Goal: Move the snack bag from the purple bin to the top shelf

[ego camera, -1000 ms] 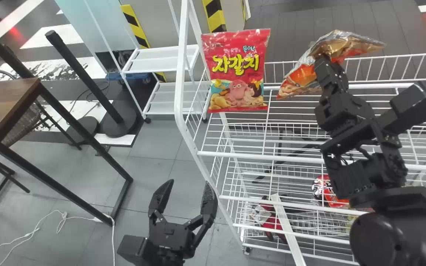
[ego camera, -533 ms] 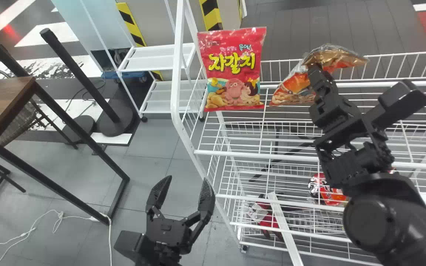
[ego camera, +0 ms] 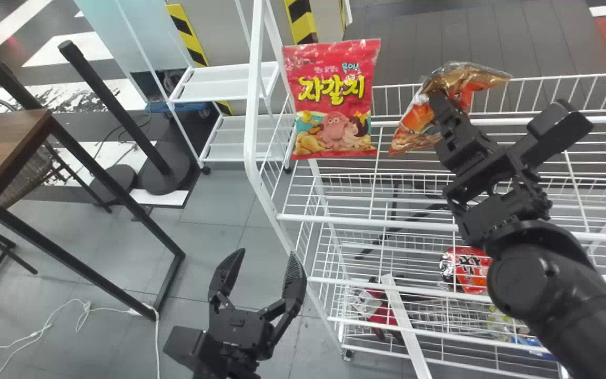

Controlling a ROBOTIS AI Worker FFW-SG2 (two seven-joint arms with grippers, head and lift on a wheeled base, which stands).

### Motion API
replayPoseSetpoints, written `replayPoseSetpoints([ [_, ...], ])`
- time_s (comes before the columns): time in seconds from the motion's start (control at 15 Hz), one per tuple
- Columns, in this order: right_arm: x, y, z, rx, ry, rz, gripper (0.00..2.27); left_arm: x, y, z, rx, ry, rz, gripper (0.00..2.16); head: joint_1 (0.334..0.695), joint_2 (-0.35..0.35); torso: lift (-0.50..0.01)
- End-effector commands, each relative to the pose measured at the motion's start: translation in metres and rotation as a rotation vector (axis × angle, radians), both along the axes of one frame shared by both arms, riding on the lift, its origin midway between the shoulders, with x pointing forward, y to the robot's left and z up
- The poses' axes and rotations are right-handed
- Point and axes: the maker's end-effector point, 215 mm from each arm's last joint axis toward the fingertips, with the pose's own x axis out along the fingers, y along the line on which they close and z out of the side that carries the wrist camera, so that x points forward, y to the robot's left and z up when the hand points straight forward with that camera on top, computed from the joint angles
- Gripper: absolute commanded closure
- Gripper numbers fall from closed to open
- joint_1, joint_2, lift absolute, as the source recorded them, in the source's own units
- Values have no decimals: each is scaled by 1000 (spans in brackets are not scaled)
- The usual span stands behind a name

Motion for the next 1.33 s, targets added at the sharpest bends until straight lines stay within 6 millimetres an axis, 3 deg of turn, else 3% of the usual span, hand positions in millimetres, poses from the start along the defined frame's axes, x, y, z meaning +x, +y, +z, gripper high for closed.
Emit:
replayPoseSetpoints([
  [0.0,2,8,-4,12,20,25,2253,1,0,0,-1,0,1,147,695,293,-1],
  [0.4,-13,46,-8,46,48,115,2253,4,-2,-1,-5,0,1,147,695,320,-1],
  [0.73,-13,54,16,70,14,128,2253,3,0,-2,-3,0,3,147,695,345,-1],
  [1.27,-28,65,9,88,42,110,2253,4,0,-2,-4,0,3,147,695,350,-1],
])
